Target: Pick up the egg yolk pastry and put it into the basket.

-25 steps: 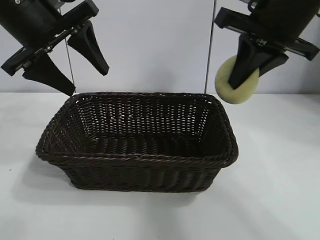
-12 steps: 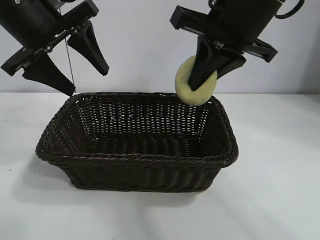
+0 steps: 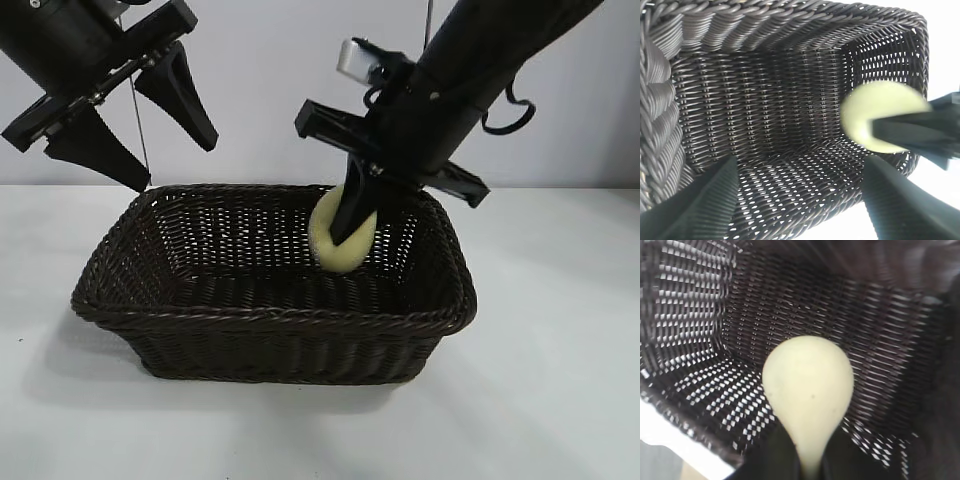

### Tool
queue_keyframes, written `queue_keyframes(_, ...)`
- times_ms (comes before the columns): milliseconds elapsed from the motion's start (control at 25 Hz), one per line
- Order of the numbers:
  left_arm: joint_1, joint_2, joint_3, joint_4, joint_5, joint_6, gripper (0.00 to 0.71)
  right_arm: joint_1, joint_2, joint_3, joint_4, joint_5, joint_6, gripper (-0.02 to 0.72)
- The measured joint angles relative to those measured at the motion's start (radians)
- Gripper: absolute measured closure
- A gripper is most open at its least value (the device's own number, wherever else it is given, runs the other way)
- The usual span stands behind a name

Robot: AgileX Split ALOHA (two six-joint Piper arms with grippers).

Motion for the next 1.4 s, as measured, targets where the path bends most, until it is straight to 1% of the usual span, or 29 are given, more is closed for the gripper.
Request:
queue_keyframes(120, 0.000, 0.000, 0.000, 0.000, 0.001, 0.000, 0.202, 0.000, 0.000, 0.000, 0.002, 0.000, 0.000, 0.652)
queue_keyframes(400, 0.000, 0.000, 0.000, 0.000, 0.003, 0.000, 0.202, 0.000, 0.000, 0.000, 0.005, 0.000, 0.000, 0.492)
queue_keyframes(520, 0.000, 0.000, 0.000, -0.001, 0.003, 0.000, 0.202, 0.000, -0.001, 0.000, 0.006, 0.000, -0.004, 0.363)
queue_keyframes(560, 0.000, 0.000, 0.000, -0.001, 0.003, 0.000, 0.202, 0.000, -0.003, 0.000, 0.008, 0.002, -0.005, 0.294)
queue_keyframes(600, 0.000, 0.000, 0.000, -0.001, 0.003, 0.000, 0.202, 0.000, -0.008, 0.000, 0.012, 0.002, -0.007, 0.249)
queue_keyframes(640, 0.000, 0.000, 0.000, -0.001, 0.003, 0.000, 0.202, 0.000, -0.014, 0.000, 0.016, 0.002, -0.011, 0.211)
queue_keyframes(720, 0.000, 0.000, 0.000, -0.001, 0.003, 0.000, 0.202, 0.000, -0.030, -0.008, 0.017, 0.009, -0.013, 0.176)
queue_keyframes(800, 0.000, 0.000, 0.000, -0.001, 0.004, 0.000, 0.202, 0.000, -0.041, -0.029, 0.017, 0.034, -0.014, 0.164)
queue_keyframes(960, 0.000, 0.000, 0.000, -0.001, 0.005, 0.001, 0.202, 0.000, -0.052, -0.116, 0.011, 0.130, -0.005, 0.164)
queue_keyframes(1040, 0.000, 0.000, 0.000, -0.001, 0.005, 0.002, 0.202, 0.000, -0.054, -0.168, -0.019, 0.179, 0.021, 0.164)
queue_keyframes(1120, 0.000, 0.000, 0.000, -0.001, 0.005, 0.002, 0.202, -0.003, -0.054, -0.225, -0.074, 0.231, 0.054, 0.164)
queue_keyframes(1200, 0.000, 0.000, 0.000, -0.001, 0.006, 0.002, 0.202, -0.011, -0.054, -0.269, -0.120, 0.280, 0.071, 0.164)
queue_keyframes(1280, 0.000, 0.000, 0.000, -0.001, 0.006, 0.002, 0.202, -0.029, -0.058, -0.302, -0.140, 0.328, 0.079, 0.164)
queue_keyframes(1400, 0.000, 0.000, 0.000, -0.001, 0.006, 0.004, 0.202, -0.075, -0.074, -0.313, -0.150, 0.373, 0.079, 0.164)
